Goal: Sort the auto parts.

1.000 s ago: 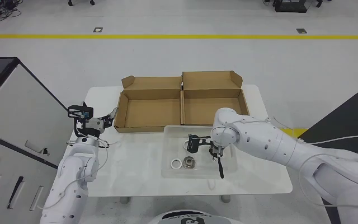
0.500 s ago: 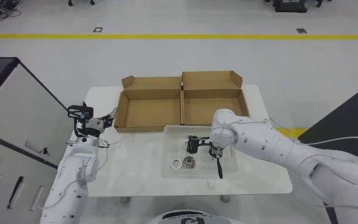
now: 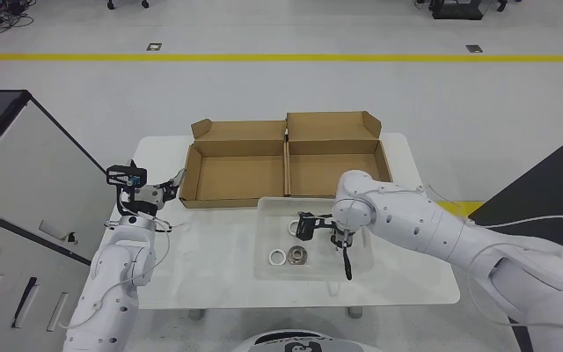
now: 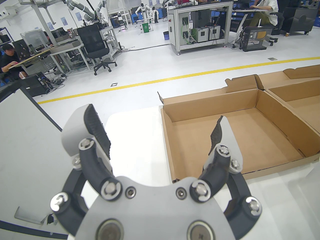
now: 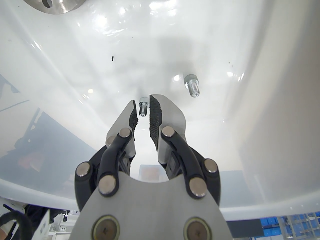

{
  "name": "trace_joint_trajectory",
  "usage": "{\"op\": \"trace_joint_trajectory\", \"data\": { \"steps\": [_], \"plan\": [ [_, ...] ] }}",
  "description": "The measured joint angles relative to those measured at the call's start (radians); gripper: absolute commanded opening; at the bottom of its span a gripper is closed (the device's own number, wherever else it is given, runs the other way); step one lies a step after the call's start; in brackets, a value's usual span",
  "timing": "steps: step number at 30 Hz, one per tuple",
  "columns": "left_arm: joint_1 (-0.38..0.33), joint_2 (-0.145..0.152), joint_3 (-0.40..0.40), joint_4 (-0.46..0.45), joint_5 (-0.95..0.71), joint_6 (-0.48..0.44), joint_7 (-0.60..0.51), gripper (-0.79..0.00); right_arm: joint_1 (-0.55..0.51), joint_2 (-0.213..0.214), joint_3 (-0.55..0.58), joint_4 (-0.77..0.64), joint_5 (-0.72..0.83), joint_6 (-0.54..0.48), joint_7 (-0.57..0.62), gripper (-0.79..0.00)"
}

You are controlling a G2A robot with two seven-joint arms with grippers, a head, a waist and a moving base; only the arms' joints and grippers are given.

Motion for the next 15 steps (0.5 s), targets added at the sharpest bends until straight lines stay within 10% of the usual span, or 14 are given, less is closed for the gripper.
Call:
{"op": "trace_joint_trajectory", "data": {
  "steps": [3, 15],
  "plan": [
    [0.000, 0.000, 0.000, 0.000, 0.000, 0.000, 0.000, 0.000, -0.001, -0.002, -0.001, 0.004, 0.000, -0.001, -0.001, -0.785],
    [0.000, 0.000, 0.000, 0.000, 0.000, 0.000, 0.000, 0.000, 0.022, 0.026, 0.064, -0.049, 0.106, 0.022, 0.022, -0.785]
  ]
}}
